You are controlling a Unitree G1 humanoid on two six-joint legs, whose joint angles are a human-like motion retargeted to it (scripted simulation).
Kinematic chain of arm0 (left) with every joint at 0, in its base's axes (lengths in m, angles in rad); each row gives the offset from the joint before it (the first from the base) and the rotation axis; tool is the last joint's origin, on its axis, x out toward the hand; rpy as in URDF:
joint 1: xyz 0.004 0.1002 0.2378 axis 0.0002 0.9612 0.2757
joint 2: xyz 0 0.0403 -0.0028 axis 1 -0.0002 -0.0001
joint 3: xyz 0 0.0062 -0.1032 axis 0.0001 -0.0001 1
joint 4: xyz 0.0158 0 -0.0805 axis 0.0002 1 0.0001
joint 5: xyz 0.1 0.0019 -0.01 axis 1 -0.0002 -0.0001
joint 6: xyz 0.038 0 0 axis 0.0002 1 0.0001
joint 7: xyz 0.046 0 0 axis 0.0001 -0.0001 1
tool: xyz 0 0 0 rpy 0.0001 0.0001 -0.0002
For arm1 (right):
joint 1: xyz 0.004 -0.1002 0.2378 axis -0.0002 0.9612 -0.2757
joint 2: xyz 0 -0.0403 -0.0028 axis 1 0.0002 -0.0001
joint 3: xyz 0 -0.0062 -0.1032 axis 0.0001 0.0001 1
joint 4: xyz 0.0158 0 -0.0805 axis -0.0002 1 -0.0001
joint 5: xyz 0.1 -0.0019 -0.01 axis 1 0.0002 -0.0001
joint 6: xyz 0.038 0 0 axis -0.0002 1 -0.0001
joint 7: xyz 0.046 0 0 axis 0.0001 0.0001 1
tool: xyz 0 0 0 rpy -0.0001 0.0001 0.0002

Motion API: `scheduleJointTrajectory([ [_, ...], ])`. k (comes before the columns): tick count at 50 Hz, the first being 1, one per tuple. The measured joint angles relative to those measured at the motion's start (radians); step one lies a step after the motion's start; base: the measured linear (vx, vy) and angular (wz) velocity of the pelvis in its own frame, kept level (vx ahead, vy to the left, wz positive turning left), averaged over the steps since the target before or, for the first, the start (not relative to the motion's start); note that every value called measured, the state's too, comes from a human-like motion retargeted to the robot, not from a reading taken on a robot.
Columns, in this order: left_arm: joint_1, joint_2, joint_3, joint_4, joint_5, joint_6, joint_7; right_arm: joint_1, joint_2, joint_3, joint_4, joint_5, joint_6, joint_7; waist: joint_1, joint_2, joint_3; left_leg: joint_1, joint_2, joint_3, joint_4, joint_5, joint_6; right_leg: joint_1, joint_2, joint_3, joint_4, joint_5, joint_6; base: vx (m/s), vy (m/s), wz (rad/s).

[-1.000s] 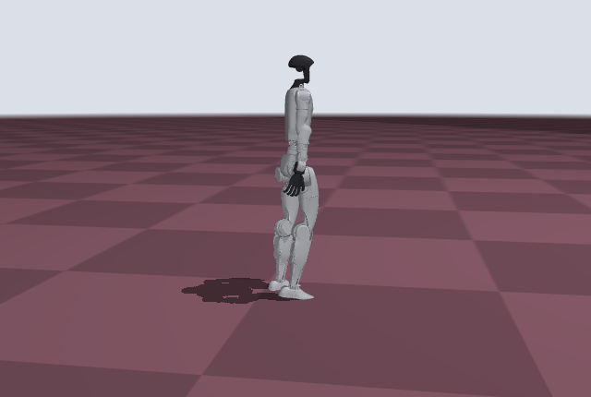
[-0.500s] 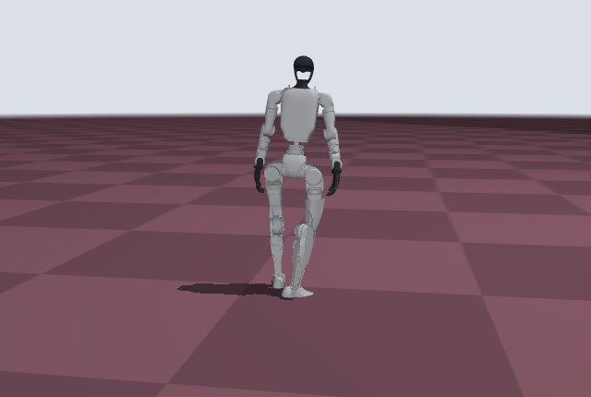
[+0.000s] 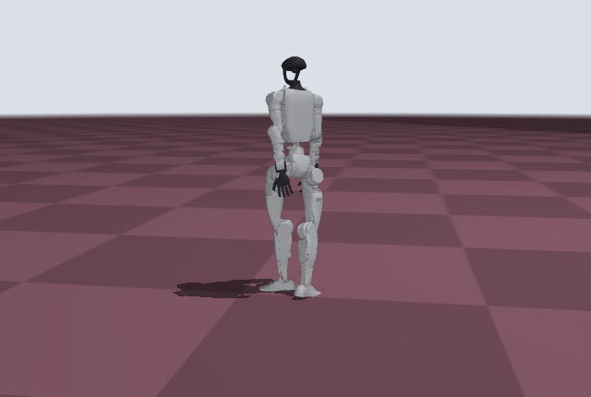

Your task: In place motions

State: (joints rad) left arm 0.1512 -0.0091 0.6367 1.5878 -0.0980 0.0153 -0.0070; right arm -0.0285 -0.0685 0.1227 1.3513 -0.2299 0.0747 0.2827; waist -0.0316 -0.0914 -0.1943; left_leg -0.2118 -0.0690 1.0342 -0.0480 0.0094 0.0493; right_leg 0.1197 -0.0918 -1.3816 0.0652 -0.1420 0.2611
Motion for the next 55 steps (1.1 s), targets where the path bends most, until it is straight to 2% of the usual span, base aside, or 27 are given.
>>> scheduleJointTrajectory([
  [7, -0.048, 0.031, -0.019, -0.074, 0.049, 0.018, -0.033, -0.020, -0.007, 0.099, -0.086, -0.065, -0.039, 0.070, 0.057, -0.058, 0.016, -0.009, 0.001, -0.035, 0.032, -0.047, -0.015, 0.007, 0.009, -0.022, -0.008, 0.021, 0.001, 0.07, -0.41, 0.22],
  [13, -0.079, 0.067, -0.043, -0.132, 0.060, 0.009, -0.056, -0.046, -0.036, 0.119, -0.004, -0.191, -0.008, 0.045, 0.083, -0.096, 0.005, -0.033, 0.005, -0.071, 0.048, -0.085, -0.025, 0.003, 0.026, 0.001, -0.005, 0.086, 0.001, 0.12, -0.45, 0.33],
  [15, -0.082, 0.070, -0.056, -0.132, 0.052, 0.006, -0.052, -0.045, -0.043, 0.099, 0.033, -0.223, 0.010, 0.039, 0.063, -0.072, -0.006, -0.037, 0.024, -0.105, 0.052, -0.093, -0.020, 0.009, 0.028, 0.078, 0.033, 0.141, 0.001, 0.26, -0.38, 0.94],
  [17, -0.083, 0.061, -0.070, -0.119, 0.046, 0.007, -0.046, -0.021, -0.049, 0.065, 0.068, -0.227, 0.023, 0.021, 0.013, -0.021, -0.012, -0.016, 0.045, -0.178, 0.061, -0.111, -0.018, 0.047, 0.019, 0.148, 0.107, 0.203, -0.006, 0.40, -0.31, 1.72],
  [20, -0.097, 0.045, -0.095, -0.111, 0.037, 0.000, -0.052, 0.011, -0.057, 0.009, 0.110, -0.161, 0.026, -0.022, -0.071, 0.087, 0.007, -0.004, 0.118, -0.299, 0.075, -0.118, -0.014, 0.006, -0.015, 0.364, 0.326, 0.236, -0.093, 0.24, -0.33, 1.94],
  [22, -0.114, 0.042, -0.129, -0.124, 0.047, 0.002, -0.069, 0.023, -0.062, -0.032, 0.139, -0.082, 0.023, -0.036, -0.130, 0.134, 0.025, -0.016, 0.141, -0.375, 0.080, -0.111, -0.005, -0.105, -0.057, 0.544, 0.516, 0.163, -0.067, 0.05, -0.33, 2.06],
  [25, -0.140, 0.049, -0.182, -0.145, 0.088, 0.011, -0.091, 0.045, -0.061, -0.087, 0.172, 0.021, 0.031, -0.036, -0.170, 0.165, 0.053, -0.023, 0.143, -0.463, 0.080, -0.100, 0.013, -0.227, -0.029, 0.790, 0.624, 0.129, -0.051, -0.01, -0.30, 1.60],
  [30, -0.195, 0.065, -0.269, -0.142, 0.123, 0.023, -0.121, 0.074, -0.063, -0.119, 0.191, 0.054, 0.036, -0.018, -0.176, 0.194, 0.101, -0.038, 0.149, -0.597, 0.101, -0.086, 0.034, -0.290, -0.053, 0.832, 0.591, 0.103, -0.169, -0.02, -0.22, 1.33],
  [35, -0.208, 0.073, -0.305, -0.126, 0.147, 0.030, -0.143, 0.083, -0.060, -0.080, 0.171, -0.053, 0.041, -0.028, -0.205, 0.191, 0.118, -0.036, 0.113, -0.715, 0.101, -0.065, 0.030, -0.370, -0.014, 0.942, 0.421, 0.063, -0.184, 0.02, -0.17, 1.30],
  [40, -0.196, 0.085, -0.307, -0.094, 0.173, 0.038, -0.146, 0.069, -0.044, -0.054, 0.123, -0.095, 0.048, -0.044, -0.303, 0.175, 0.140, -0.017, 0.044, -0.887, 0.100, -0.045, 0.032, -0.422, 0.044, 1.038, 0.214, 0.009, -0.166, 0.05, -0.13, 1.74],
  [41, -0.193, 0.089, -0.304, -0.084, 0.177, 0.041, -0.148, 0.065, -0.041, -0.051, 0.113, -0.090, 0.046, -0.049, -0.280, 0.155, 0.142, 0.000, 0.029, -0.875, 0.098, -0.049, 0.033, -0.418, 0.053, 1.078, 0.171, 0.005, -0.169, 0.09, -0.10, 0.96],
  [42, -0.190, 0.093, -0.304, -0.073, 0.182, 0.044, -0.149, 0.061, -0.037, -0.050, 0.103, -0.084, 0.044, -0.051, -0.279, 0.143, 0.148, 0.014, 0.015, -0.890, 0.098, -0.050, 0.033, -0.410, 0.056, 1.079, 0.129, 0.007, -0.175, 0.13, -0.07, 1.38],
  [43, -0.188, 0.099, -0.308, -0.061, 0.187, 0.049, -0.150, 0.060, -0.032, -0.055, 0.094, -0.077, 0.039, -0.050, -0.324, 0.147, 0.160, 0.025, 0.003, -0.956, 0.104, -0.045, 0.033, -0.395, 0.046, 1.001, 0.087, 0.022, -0.187, 0.18, -0.05, 2.78],
  [45, -0.181, 0.110, -0.310, -0.039, 0.201, 0.057, -0.148, 0.060, -0.024, -0.059, 0.080, -0.067, 0.041, -0.046, -0.437, 0.159, 0.186, 0.049, -0.017, -1.115, 0.113, -0.027, 0.025, -0.349, 0.033, 0.788, 0.006, 0.110, -0.279, 0.26, -0.04, 3.25],
  [47, -0.166, 0.120, -0.294, -0.020, 0.221, 0.067, -0.141, 0.060, -0.023, -0.043, 0.087, -0.075, 0.040, -0.037, -0.369, 0.101, 0.150, 0.090, -0.056, -1.069, 0.093, -0.028, 0.022, -0.265, 0.016, 0.768, -0.034, 0.078, -0.235, 0.32, -0.04, -0.21],
  [50, -0.147, 0.122, -0.287, -0.004, 0.248, 0.073, -0.117, 0.047, -0.022, -0.060, 0.100, -0.093, 0.042, -0.012, -0.148, 0.058, 0.120, 0.136, -0.048, -0.937, 0.065, -0.041, 0.014, -0.232, 0.034, 0.896, -0.038, 0.060, -0.219, 0.22, 0.04, -1.64],
  [55, -0.101, 0.101, -0.260, 0.009, 0.189, 0.048, -0.128, 0.024, -0.022, -0.045, 0.071, -0.108, 0.041, -0.016, -0.152, 0.068, 0.099, 0.153, -0.045, -0.971, 0.070, -0.044, 0.013, -0.198, 0.050, 0.828, -0.044, 0.043, -0.235, 0.10, 0.05, 0.49],
])
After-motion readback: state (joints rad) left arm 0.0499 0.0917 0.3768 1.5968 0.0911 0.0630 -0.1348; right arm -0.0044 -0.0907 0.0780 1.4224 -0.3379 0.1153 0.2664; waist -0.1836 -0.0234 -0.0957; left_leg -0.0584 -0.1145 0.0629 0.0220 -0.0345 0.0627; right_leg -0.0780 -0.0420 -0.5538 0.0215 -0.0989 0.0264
